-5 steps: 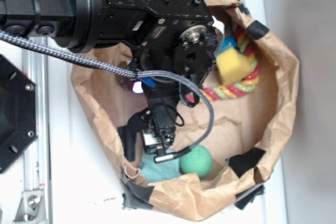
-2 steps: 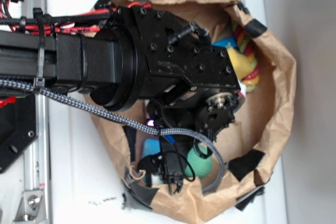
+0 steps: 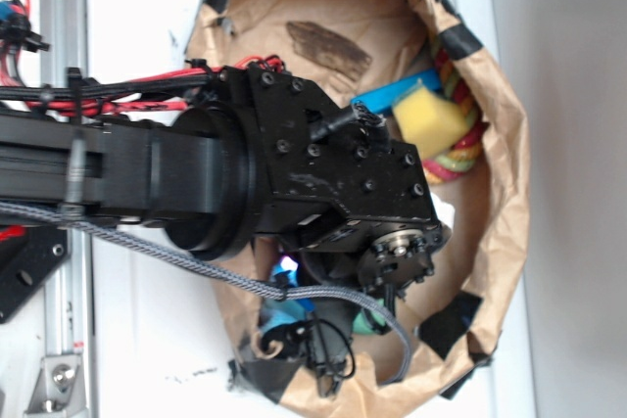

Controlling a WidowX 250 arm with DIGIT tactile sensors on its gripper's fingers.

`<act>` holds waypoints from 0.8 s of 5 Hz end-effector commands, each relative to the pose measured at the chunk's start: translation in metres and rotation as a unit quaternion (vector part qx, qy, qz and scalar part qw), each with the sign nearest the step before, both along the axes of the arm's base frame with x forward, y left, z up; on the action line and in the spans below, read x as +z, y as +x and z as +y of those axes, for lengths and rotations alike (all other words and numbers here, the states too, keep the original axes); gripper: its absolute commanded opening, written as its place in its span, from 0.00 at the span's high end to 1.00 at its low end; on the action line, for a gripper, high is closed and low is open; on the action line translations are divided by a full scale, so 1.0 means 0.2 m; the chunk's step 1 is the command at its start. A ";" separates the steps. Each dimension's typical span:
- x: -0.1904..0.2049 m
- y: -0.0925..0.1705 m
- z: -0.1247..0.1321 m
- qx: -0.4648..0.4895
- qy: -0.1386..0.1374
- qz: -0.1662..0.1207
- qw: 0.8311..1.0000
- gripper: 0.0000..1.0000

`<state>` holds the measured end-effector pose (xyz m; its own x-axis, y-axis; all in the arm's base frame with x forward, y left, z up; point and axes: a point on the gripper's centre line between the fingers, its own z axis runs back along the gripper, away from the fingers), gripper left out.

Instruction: Grab the blue cloth.

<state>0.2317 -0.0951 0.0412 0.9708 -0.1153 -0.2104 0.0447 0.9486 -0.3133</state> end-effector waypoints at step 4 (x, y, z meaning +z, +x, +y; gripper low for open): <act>-0.10 -0.02 -0.02 -0.017 -0.032 0.022 0.999 1.00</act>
<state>0.2339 -0.0886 0.0209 0.9534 -0.1273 -0.2737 0.0214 0.9330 -0.3594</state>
